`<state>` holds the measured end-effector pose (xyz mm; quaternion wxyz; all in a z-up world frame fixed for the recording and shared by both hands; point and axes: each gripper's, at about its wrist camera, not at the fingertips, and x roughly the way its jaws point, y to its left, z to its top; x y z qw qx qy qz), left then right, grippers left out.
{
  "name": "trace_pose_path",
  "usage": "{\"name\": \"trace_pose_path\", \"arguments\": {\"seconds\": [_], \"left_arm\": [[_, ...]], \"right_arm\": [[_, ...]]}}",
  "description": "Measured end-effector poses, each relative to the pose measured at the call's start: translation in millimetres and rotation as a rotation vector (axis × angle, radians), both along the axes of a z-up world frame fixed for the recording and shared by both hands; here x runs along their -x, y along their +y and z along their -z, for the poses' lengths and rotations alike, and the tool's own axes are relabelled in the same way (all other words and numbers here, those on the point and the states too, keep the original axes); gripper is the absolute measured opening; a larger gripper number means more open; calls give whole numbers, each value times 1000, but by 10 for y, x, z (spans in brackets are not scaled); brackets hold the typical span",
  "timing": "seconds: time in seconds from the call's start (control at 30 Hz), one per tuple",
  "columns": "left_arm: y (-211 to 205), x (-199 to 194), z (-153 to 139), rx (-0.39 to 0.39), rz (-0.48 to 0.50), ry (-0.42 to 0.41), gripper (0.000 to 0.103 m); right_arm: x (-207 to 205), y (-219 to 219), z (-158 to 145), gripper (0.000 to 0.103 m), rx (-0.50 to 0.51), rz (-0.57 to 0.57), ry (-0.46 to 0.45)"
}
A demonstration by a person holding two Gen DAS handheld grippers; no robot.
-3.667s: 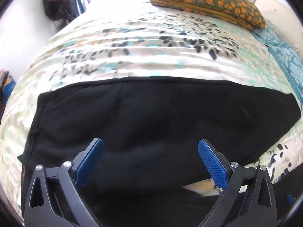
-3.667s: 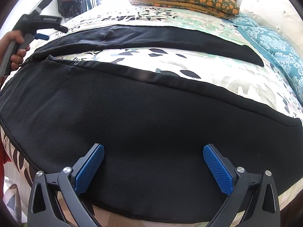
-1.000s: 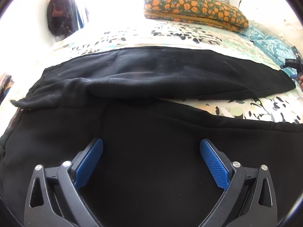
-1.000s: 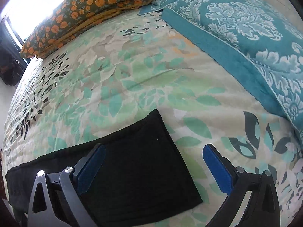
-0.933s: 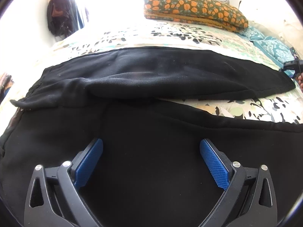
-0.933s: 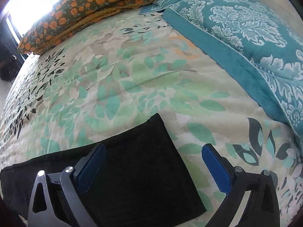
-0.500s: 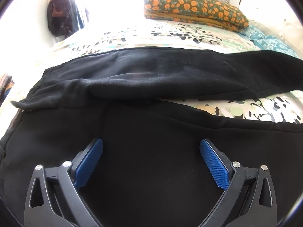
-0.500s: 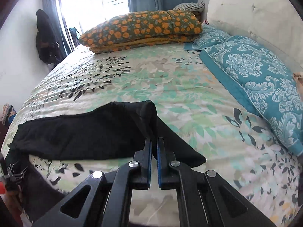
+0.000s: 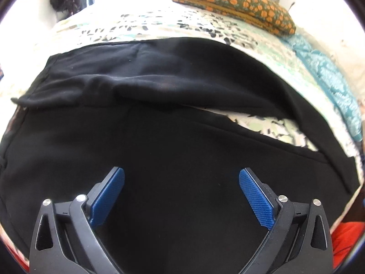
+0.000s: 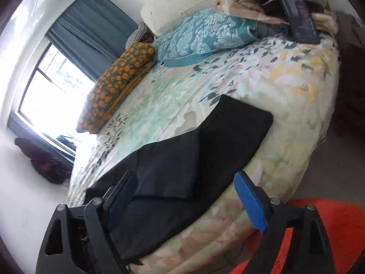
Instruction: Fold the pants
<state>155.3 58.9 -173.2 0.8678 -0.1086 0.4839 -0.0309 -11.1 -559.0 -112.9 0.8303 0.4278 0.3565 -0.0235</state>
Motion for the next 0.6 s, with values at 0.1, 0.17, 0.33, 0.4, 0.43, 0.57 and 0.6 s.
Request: {"name": "trace_pose_path", "arguments": {"seconds": [0.1, 0.17, 0.33, 0.4, 0.43, 0.57, 0.6], "left_arm": [[116, 220, -77, 52, -16, -4, 101], [167, 321, -98, 48, -33, -16, 101], [245, 412, -117, 76, -61, -12, 101], [271, 451, -156, 78, -60, -25, 101], [272, 462, -170, 68, -59, -33, 101], [258, 440, -157, 53, -54, -15, 101], [252, 416, -149, 57, -48, 3, 101]], "right_arm": [[-231, 318, 96, 87, -135, -122, -4], [-424, 522, 251, 87, -257, -163, 17], [-845, 691, 651, 85, -298, -79, 213], [-902, 624, 681, 85, -234, -5, 229], [-907, 554, 687, 85, -214, 43, 227], [-995, 366, 765, 51, -204, 75, 209], [-1039, 358, 765, 35, -169, 45, 217]]}}
